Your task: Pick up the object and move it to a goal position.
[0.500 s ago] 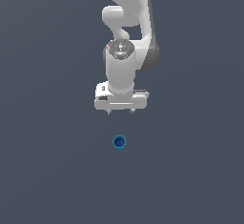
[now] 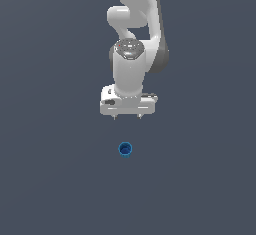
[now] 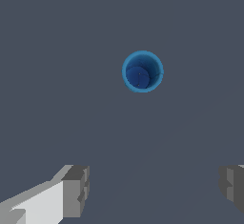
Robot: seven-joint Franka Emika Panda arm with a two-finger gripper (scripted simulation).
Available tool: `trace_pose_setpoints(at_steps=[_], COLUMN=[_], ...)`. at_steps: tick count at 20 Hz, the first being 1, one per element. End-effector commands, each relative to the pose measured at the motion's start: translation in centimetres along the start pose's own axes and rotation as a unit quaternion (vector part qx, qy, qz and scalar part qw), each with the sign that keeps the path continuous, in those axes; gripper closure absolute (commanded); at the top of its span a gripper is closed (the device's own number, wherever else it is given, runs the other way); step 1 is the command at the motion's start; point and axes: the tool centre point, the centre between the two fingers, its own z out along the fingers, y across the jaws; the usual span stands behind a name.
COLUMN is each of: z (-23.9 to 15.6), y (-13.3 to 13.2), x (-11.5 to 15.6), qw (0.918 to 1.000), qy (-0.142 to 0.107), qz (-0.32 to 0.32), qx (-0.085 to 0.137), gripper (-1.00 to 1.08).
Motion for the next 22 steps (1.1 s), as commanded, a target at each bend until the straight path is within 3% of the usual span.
trace_pose_setpoints(at_steps=[1,11,22], z=[-0.2,0.3,2.6], y=[-0.1,0.0,0.2], x=[0.1,0.8,3.9], qw=[1.0000,0.9996,0.9907], qy=[0.002,0.001,-0.002], qz=[0.000,-0.027,-0.136], qx=[-0.002,-0.002,-0.001], gripper=[-0.92,-0.92,-0.92])
